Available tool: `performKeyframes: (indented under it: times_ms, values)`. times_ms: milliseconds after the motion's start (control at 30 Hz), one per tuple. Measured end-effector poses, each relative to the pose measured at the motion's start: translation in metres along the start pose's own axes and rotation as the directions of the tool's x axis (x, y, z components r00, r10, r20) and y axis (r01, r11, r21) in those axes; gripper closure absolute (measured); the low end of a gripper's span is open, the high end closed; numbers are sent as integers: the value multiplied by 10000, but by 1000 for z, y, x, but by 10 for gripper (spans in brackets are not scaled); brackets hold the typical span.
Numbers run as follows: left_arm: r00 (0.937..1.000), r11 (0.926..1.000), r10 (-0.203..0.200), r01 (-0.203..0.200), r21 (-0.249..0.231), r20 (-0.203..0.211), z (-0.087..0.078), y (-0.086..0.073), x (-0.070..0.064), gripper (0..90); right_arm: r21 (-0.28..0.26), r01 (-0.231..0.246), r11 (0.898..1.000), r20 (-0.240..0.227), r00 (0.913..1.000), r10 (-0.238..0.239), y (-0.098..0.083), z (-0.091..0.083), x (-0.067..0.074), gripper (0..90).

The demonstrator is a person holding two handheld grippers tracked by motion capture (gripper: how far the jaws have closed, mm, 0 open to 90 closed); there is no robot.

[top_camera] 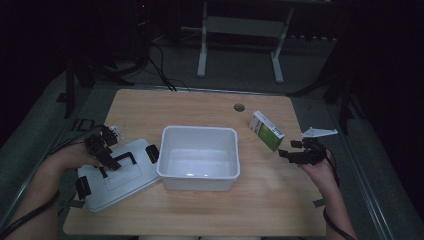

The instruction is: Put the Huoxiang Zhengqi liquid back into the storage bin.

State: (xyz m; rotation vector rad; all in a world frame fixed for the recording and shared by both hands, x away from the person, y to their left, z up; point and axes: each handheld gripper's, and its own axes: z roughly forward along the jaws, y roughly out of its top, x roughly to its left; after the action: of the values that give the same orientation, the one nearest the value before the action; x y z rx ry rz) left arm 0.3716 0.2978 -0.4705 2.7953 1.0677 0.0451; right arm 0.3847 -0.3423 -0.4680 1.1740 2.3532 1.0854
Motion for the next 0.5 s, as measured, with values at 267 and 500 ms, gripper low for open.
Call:
performKeyframes:
  times_ms: [267,500]
  values:
    - [9999,9999,114,-114,1,58,1,2,-1,272,555,214,9982,327,9992,-233,22,14,-12,290]
    - [9998,9997,182,-182,143,-6,-1,4,-2,273,1176,259,9927,466,9984,-315,38,29,-18,289]
